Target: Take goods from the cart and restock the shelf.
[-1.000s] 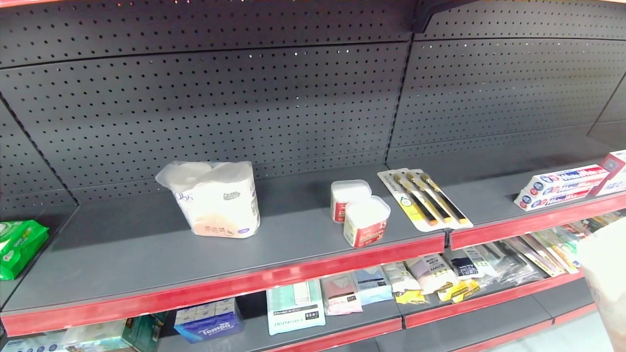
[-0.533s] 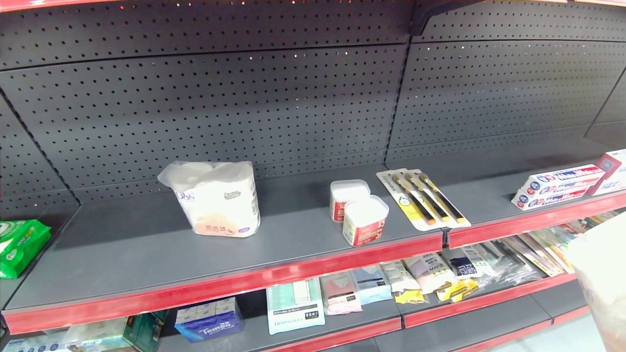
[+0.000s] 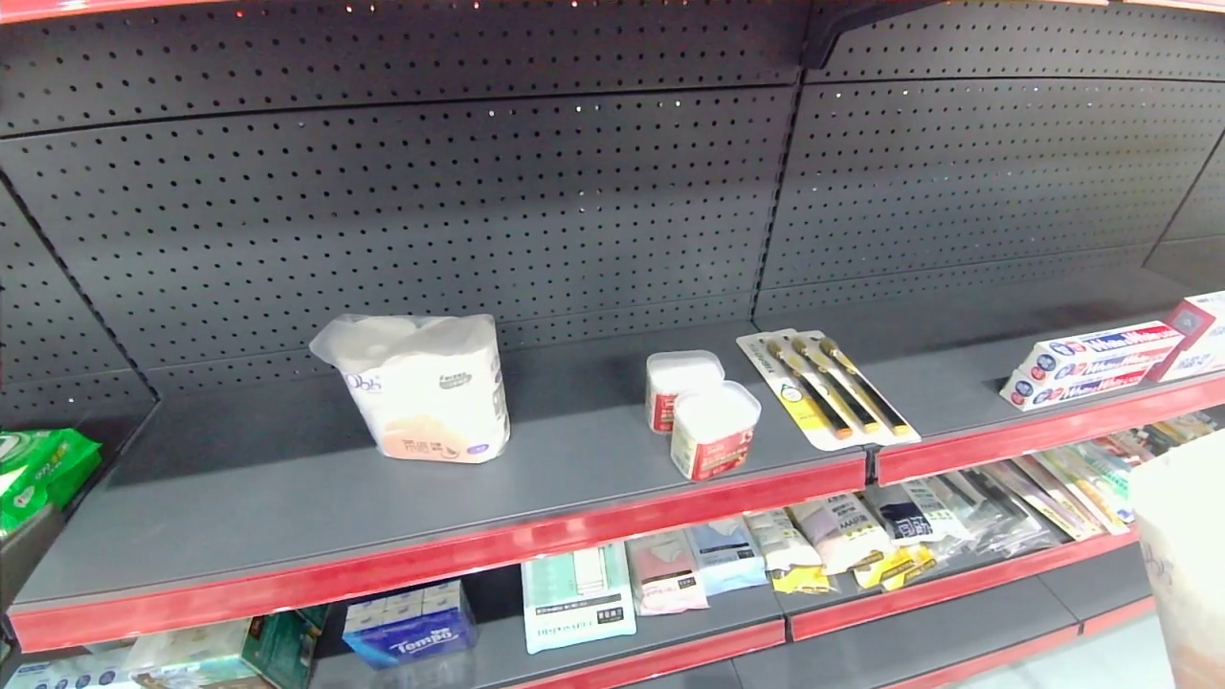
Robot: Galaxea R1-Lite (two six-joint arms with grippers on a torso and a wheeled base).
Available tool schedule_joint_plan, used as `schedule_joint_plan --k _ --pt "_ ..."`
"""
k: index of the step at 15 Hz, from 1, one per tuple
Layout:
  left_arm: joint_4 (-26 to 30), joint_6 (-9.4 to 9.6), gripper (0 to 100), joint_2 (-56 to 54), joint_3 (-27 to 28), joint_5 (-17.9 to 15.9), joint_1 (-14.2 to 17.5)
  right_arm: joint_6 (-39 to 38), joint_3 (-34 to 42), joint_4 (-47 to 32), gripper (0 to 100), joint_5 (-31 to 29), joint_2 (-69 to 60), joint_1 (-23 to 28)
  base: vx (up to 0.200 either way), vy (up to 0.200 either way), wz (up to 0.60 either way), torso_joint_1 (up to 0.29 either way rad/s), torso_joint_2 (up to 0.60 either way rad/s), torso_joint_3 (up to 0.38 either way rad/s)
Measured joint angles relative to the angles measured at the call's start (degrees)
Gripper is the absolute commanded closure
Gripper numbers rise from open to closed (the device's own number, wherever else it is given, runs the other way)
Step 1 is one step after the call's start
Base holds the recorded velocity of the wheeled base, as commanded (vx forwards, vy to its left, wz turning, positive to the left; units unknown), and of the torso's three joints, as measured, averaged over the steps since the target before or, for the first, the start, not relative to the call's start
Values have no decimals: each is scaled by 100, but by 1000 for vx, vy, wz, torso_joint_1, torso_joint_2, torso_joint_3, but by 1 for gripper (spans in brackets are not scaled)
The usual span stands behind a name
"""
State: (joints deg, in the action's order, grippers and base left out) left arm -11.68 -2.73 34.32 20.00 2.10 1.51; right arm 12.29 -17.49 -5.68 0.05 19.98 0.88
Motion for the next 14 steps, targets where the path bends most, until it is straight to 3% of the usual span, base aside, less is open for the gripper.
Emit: schedule_joint_plan --k 1,3,5,6,7,11,14 --pt "-471 71 0 495 22 -177 143 -6 0 -15 100 0 -17 0 0 0 0 0 0 0" --pt "-1426 428 0 1563 50 -1069 717 -4 0 -22 100 0 -35 0 0 0 0 0 0 0" --pt "-2294 984 0 2649 74 -2580 1557 -4 0 -22 100 -10 -48 2 0 0 0 0 0 0" --pt "-2578 1179 0 3111 116 -3300 1874 -4 0 -22 100 -23 -52 9 0 0 0 0 0 0" --pt "-2740 1298 0 3545 174 -3803 2098 -2 0 -28 100 -71 -52 11 0 0 0 0 0 0" --pt "-2910 1423 0 4763 306 -5120 2345 -2 22 -56 100 -102 -30 11 0 0 0 0 0 0" --pt "-3017 1520 0 5425 441 -5733 2354 0 94 -59 100 -172 -39 16 0 0 0 0 0 0"
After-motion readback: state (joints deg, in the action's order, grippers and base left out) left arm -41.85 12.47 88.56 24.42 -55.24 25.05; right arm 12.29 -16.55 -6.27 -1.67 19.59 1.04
